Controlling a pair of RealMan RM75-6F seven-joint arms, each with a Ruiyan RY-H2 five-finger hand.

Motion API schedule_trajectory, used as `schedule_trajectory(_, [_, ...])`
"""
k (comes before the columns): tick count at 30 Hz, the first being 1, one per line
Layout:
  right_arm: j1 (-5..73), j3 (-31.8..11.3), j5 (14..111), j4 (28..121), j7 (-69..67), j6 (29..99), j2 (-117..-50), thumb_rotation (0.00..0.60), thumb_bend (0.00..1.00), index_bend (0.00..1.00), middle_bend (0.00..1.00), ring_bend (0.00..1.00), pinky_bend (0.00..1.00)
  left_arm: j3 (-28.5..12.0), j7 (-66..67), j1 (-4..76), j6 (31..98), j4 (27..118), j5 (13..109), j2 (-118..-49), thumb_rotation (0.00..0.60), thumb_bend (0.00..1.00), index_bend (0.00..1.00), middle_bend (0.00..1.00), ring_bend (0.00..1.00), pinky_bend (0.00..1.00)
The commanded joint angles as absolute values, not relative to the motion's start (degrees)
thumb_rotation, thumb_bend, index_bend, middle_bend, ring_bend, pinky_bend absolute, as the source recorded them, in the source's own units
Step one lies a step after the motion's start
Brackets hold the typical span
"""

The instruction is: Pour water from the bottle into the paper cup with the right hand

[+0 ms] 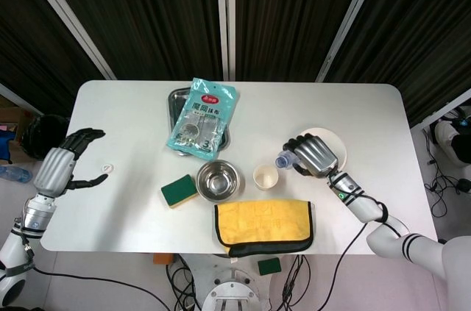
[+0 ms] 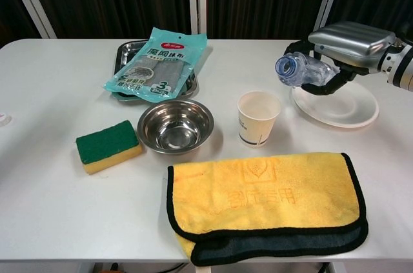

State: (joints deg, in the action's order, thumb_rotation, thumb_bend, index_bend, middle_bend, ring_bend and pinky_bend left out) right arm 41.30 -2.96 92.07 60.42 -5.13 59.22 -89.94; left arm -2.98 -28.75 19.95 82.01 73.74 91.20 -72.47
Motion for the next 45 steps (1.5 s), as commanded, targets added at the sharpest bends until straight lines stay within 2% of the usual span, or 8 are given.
schedule_trajectory(1, [41.53, -2.63, 92.49, 60.08, -4.07, 59.49, -90.12, 0.600, 0.59, 0.71, 0.49, 0.37, 0.43, -2.91, -28.65, 20.01, 81.87, 73.75, 91.27, -72.46, 0.600, 0.13, 0.19, 0.19, 0.13, 0.19])
schedule_trajectory(45, [44.72, 0.20, 97.65, 54.76, 6.88, 62.20, -92.00, 0.600, 0.59, 0.73, 0.49, 0.37, 0.43, -2.66, -29.61, 20.31, 81.68, 72.44, 91.68, -73.09, 0.600, 0.13, 0.19, 0.19, 0.13, 0.18])
